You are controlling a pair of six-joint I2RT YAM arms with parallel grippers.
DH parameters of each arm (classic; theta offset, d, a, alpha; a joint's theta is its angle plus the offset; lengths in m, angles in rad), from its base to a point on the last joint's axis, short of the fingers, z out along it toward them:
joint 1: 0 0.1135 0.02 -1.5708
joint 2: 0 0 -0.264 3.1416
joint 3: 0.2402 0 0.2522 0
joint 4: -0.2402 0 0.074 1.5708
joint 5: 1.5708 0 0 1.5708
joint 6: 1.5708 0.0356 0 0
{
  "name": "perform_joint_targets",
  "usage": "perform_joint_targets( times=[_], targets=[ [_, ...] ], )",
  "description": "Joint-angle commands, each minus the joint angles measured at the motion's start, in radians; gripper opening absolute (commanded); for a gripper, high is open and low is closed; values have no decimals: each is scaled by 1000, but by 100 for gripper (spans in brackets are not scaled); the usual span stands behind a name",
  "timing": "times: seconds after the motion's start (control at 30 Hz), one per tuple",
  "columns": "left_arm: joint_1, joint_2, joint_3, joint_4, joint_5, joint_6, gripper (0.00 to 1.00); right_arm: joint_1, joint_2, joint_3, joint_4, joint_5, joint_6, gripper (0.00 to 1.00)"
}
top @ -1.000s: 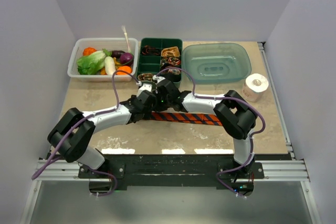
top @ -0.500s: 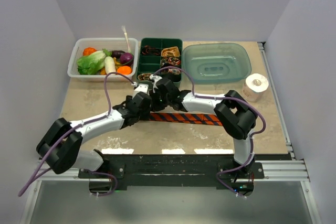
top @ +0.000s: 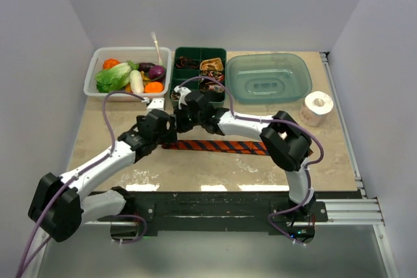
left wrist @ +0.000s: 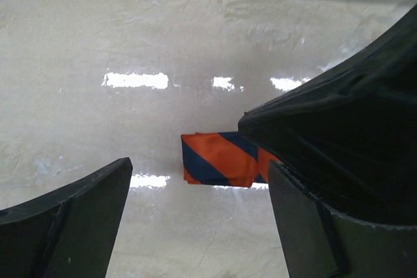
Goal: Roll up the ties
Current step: Roll the tie at the center of the board.
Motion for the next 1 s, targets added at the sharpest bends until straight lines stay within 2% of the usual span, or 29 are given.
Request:
perform_joint_targets(
  times=[0.0,0.03,0.17,0.37,0.97],
  targets=[
    [151,-105,-41,185,318,-38,92,22,71,54,20,-11,6,0],
    [209,-116,-53,223,364,-44,93,24,78,55,20,-11,7,0],
    [321,-123,-95,306,567,-96,93,25,98,48,3,12,-2,0],
    [441,-92,-164,460,725,-191,93,25,52,-24,25,41,-2,0],
    [452,-118,-264,440,673,-190,90,28,-78,-57,20,68,-6,0]
  ],
)
